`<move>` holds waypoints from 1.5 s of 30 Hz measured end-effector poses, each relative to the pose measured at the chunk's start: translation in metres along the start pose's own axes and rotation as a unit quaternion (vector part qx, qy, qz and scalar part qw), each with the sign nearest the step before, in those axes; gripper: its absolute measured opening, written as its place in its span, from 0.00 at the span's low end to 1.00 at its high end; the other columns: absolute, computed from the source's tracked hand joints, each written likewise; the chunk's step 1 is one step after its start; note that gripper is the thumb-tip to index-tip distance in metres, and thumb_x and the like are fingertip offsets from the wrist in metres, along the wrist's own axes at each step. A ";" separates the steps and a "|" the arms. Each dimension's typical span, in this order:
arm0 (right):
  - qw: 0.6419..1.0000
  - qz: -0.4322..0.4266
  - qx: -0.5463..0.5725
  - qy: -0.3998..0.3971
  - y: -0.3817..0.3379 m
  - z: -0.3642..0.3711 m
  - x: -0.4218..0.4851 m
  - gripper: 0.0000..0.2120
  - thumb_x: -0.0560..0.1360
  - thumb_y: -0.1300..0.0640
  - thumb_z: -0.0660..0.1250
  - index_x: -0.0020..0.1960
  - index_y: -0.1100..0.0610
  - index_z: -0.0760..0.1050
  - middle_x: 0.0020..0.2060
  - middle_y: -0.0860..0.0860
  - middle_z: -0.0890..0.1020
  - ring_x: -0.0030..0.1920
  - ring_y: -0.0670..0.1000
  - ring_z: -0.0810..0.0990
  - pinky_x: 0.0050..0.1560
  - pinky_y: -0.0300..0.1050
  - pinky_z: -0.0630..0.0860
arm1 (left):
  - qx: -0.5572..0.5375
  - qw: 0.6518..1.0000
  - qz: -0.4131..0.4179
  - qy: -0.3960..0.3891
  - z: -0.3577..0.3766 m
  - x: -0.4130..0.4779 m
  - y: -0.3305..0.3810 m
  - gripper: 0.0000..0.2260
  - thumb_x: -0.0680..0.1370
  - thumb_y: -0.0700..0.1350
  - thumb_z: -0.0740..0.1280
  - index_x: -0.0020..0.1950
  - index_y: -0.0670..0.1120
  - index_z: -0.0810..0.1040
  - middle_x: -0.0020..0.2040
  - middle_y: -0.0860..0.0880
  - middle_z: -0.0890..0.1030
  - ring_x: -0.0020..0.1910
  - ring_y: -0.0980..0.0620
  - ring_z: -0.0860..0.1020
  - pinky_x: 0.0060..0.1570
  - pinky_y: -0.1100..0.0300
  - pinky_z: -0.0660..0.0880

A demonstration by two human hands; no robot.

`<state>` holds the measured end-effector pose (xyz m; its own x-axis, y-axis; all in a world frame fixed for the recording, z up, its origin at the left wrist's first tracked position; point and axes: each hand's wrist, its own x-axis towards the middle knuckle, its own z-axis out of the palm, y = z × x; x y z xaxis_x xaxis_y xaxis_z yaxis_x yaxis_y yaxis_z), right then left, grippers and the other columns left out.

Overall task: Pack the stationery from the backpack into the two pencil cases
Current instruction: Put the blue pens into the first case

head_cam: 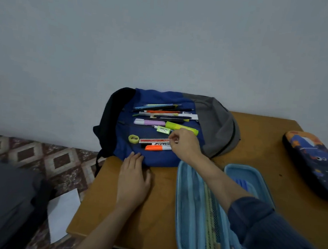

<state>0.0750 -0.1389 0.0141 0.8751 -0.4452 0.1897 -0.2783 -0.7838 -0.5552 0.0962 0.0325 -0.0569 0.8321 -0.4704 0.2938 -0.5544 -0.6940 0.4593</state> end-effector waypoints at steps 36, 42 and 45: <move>0.975 -0.014 0.130 0.180 -0.001 -0.020 -0.014 0.04 0.72 0.65 0.66 0.47 0.65 0.74 0.34 0.52 0.74 0.37 0.51 0.72 0.39 0.47 0.70 | 0.014 1.000 -0.005 -0.010 0.001 0.000 0.000 0.21 0.78 0.46 0.62 0.70 0.41 0.67 0.70 0.44 0.68 0.73 0.48 0.60 0.73 0.55 0.53; 0.964 0.087 0.235 0.084 0.029 -0.053 -0.047 0.04 0.79 0.64 0.59 0.52 0.59 0.67 0.45 0.62 0.80 0.32 0.52 0.76 0.39 0.49 0.77 | 0.031 0.998 -0.015 -0.043 -0.003 0.001 0.005 0.22 0.79 0.46 0.61 0.71 0.40 0.65 0.72 0.42 0.66 0.74 0.46 0.58 0.74 0.52 0.52; 0.965 0.125 0.209 0.097 0.044 -0.066 -0.062 0.03 0.79 0.62 0.59 0.50 0.59 0.64 0.42 0.56 0.75 0.37 0.51 0.73 0.38 0.46 0.71 | -0.008 0.998 -0.008 -0.059 -0.008 -0.001 0.030 0.21 0.78 0.45 0.61 0.71 0.43 0.65 0.74 0.44 0.62 0.73 0.45 0.58 0.74 0.51 0.54</move>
<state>-0.0178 -0.1743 0.0314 0.6994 -0.7025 0.1320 -0.2524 -0.4154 -0.8739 0.0784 0.0164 -0.0365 0.8331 -0.5212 0.1853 -0.5401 -0.6939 0.4763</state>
